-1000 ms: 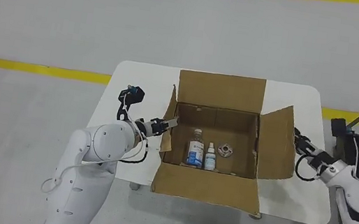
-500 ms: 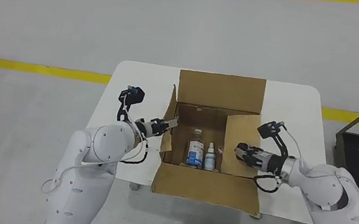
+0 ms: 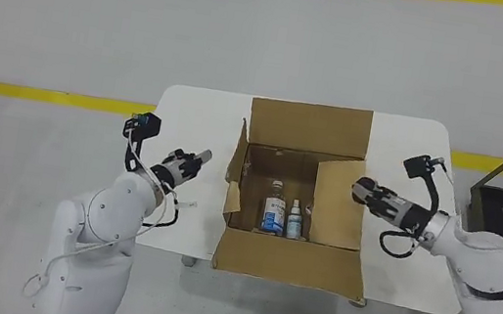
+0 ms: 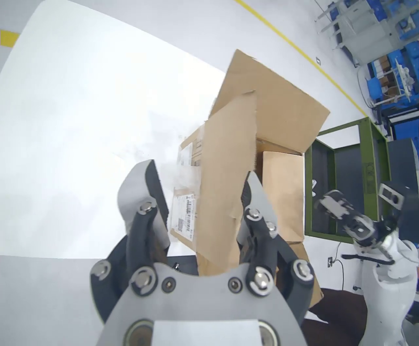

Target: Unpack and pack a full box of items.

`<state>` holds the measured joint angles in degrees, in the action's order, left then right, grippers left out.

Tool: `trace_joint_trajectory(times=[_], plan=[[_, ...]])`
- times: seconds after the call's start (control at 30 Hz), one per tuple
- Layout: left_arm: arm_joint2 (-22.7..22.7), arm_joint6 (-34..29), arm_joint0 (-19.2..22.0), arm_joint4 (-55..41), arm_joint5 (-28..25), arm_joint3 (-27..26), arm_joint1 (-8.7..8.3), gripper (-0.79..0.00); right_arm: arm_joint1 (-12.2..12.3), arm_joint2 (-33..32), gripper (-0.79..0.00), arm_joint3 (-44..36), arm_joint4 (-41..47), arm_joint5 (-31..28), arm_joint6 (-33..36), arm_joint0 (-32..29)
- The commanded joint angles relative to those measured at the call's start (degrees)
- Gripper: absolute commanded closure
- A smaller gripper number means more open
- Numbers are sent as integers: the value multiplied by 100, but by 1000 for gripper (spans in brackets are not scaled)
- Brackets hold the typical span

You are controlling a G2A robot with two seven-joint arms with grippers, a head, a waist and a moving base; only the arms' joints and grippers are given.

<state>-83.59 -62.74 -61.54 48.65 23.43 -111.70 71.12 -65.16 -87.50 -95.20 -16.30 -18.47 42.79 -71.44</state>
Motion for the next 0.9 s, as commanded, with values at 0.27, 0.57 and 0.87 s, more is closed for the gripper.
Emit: trace_joint_trajectory(times=[0.27, 0.57, 0.87], plan=[[1008, 106, 379, -1, -284, 924, 85, 0, -39, -748, 0, 461, 1598, 1131, -1128, -386], [1906, 191, 978, -425, -1214, 1581, 215, 0, -39, -748, 0, 461, 1598, 1131, -1128, -386], [2487, -6, 1425, -317, -1160, 2345, 326, 0, -95, -695, 0, 1027, 1718, 961, -2177, -3]])
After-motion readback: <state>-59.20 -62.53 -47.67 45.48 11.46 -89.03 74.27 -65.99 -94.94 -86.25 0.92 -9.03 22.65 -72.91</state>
